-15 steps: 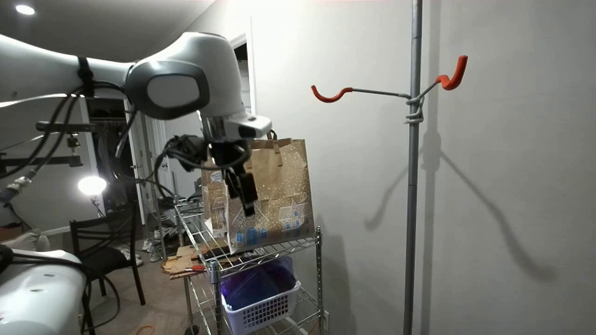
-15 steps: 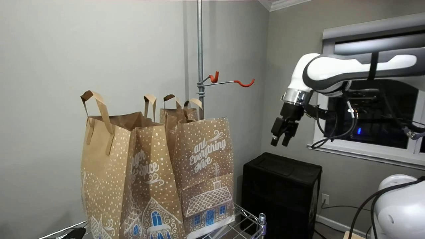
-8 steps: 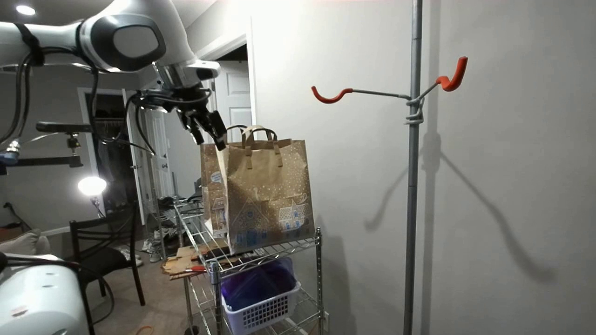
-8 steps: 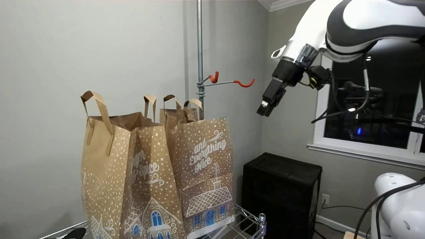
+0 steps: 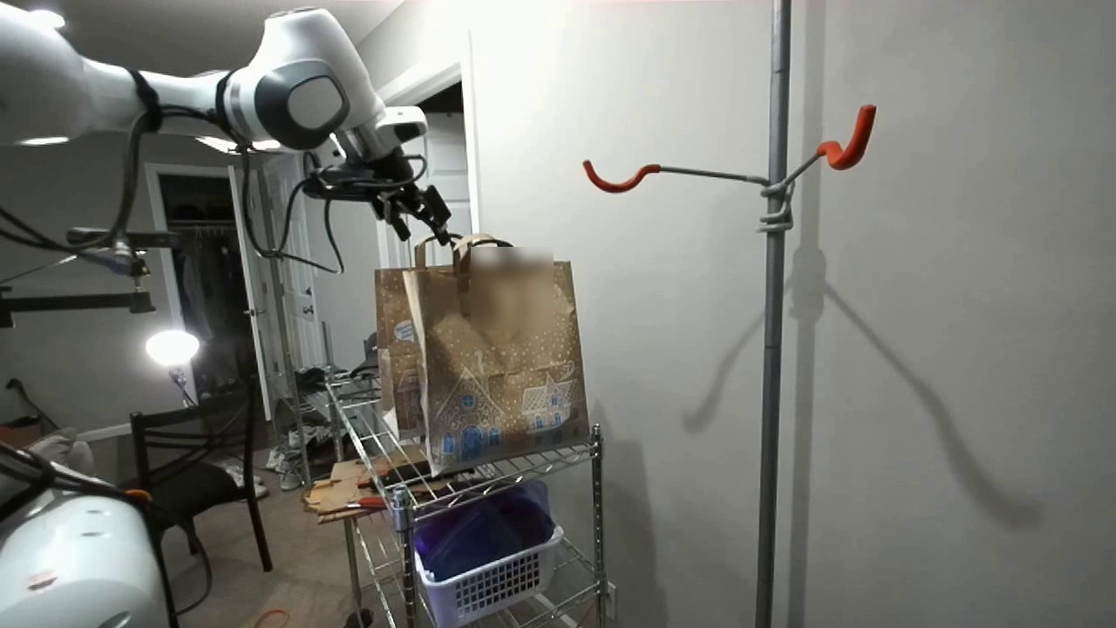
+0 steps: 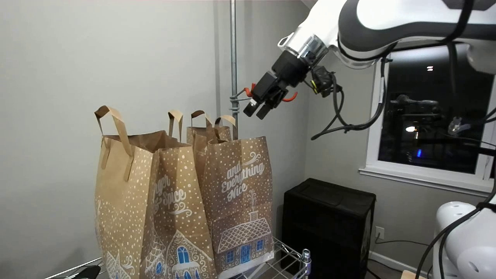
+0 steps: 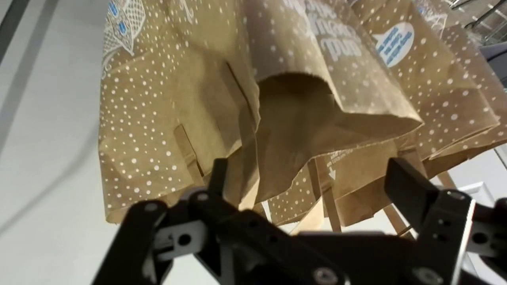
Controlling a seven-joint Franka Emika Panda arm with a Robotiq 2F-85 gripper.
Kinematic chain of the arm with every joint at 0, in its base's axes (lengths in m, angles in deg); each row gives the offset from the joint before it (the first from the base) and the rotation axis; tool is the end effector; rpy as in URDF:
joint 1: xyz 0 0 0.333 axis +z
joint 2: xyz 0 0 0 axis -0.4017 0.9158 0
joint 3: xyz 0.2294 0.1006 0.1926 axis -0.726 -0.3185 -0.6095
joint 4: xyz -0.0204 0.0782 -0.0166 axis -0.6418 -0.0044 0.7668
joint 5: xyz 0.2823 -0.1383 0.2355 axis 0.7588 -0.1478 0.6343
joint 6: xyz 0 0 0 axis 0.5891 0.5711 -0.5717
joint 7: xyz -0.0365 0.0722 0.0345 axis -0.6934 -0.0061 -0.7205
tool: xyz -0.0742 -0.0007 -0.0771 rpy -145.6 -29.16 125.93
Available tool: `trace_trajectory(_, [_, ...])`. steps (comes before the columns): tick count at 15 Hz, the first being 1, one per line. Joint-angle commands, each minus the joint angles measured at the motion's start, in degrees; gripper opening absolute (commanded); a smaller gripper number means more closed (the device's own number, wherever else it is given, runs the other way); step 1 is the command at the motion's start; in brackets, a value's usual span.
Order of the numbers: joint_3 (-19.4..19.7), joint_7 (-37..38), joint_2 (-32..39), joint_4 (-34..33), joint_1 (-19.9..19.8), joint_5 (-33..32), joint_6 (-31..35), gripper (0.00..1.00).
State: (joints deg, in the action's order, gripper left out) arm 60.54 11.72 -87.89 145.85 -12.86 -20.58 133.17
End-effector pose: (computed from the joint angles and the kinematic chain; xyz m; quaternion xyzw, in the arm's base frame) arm 0.3391 0.2192 0.7261 -0.9286 -0.1704 -0.3069 0.1202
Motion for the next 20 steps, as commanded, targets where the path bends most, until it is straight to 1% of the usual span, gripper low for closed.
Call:
trace_trajectory(1, [-2.04,4.67,8.03,-6.07,-1.24,-3.84,3.06,1.00])
trace_trajectory(3, [-2.37,6.87,10.65,-8.02,-1.39,-5.68,3.81,1.00])
trace_trajectory(5, [-2.58,9.60,12.23,-9.64,-1.97,-7.95,4.28,1.00])
trace_trajectory(8, [-2.75,13.50,14.11,-11.66,-2.13,-9.70,5.00,1.00])
trace_trajectory(11, [-2.83,18.80,15.55,-13.19,-1.97,-8.60,4.60,1.00])
trace_trajectory(14, [-3.54,27.72,16.23,-13.63,-3.50,-9.59,4.26,1.00])
trace_trajectory(17, [-3.87,32.75,16.80,-13.89,-4.21,-9.83,4.45,1.00])
trace_trajectory(20, [-4.13,36.50,18.09,-14.96,-3.27,-7.64,4.07,1.00])
